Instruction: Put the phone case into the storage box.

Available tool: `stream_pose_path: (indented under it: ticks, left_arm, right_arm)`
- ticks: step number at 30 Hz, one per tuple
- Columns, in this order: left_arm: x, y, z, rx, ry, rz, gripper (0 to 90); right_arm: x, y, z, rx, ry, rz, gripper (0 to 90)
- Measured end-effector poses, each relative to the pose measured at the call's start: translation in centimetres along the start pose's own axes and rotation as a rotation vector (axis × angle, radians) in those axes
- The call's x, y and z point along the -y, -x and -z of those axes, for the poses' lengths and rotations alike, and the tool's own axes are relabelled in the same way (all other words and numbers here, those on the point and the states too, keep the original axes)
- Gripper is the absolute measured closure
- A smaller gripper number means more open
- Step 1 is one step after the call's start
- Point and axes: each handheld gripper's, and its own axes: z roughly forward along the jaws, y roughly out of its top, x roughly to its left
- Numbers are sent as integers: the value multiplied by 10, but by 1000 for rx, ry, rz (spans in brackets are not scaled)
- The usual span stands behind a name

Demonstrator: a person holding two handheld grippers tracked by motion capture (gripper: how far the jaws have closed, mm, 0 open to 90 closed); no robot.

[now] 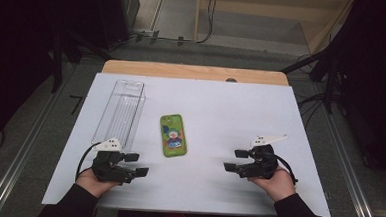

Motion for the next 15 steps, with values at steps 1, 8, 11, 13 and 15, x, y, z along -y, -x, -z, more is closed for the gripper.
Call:
stream_pose_path:
  ticks: [1, 8, 11, 13, 15]
  left_arm:
    - [0, 0, 0, 0, 0, -1, 278]
    - [0, 0, 0, 0, 1, -1, 279]
    - [0, 0, 0, 0, 1, -1, 278]
    - [0, 0, 0, 1, 1, 0, 278]
    - [0, 0, 0, 0, 1, -1, 278]
  right_arm:
    - [-1, 0, 0, 1, -1, 4, 220]
    - [-8, 0, -2, -8, -1, 9, 222]
    - [-11, 0, -3, -9, -3, 12, 222]
    - [-14, -1, -4, -11, -4, 11, 223]
    - [-16, -2, -5, -12, -9, 15, 223]
